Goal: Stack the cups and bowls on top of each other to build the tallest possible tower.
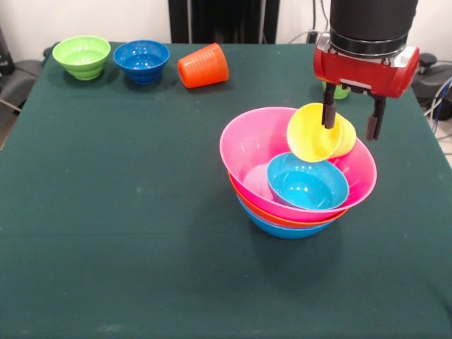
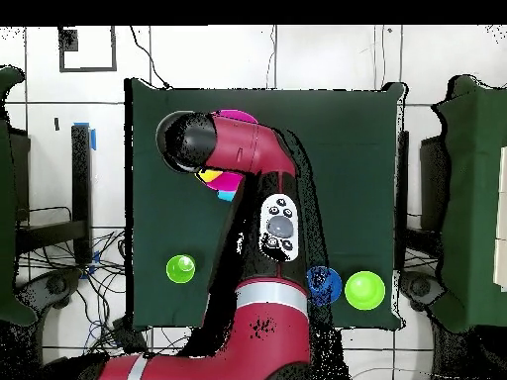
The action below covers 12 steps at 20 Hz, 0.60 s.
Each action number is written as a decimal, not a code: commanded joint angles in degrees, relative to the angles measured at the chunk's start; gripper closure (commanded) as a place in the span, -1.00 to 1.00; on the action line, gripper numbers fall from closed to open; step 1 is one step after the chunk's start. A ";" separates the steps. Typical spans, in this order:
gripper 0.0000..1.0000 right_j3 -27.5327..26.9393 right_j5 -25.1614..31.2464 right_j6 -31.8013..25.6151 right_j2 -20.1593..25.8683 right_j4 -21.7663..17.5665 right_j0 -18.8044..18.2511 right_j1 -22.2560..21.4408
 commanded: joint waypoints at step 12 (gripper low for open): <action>-1.00 1.56 6.25 4.38 3.63 -1.16 4.19 -3.63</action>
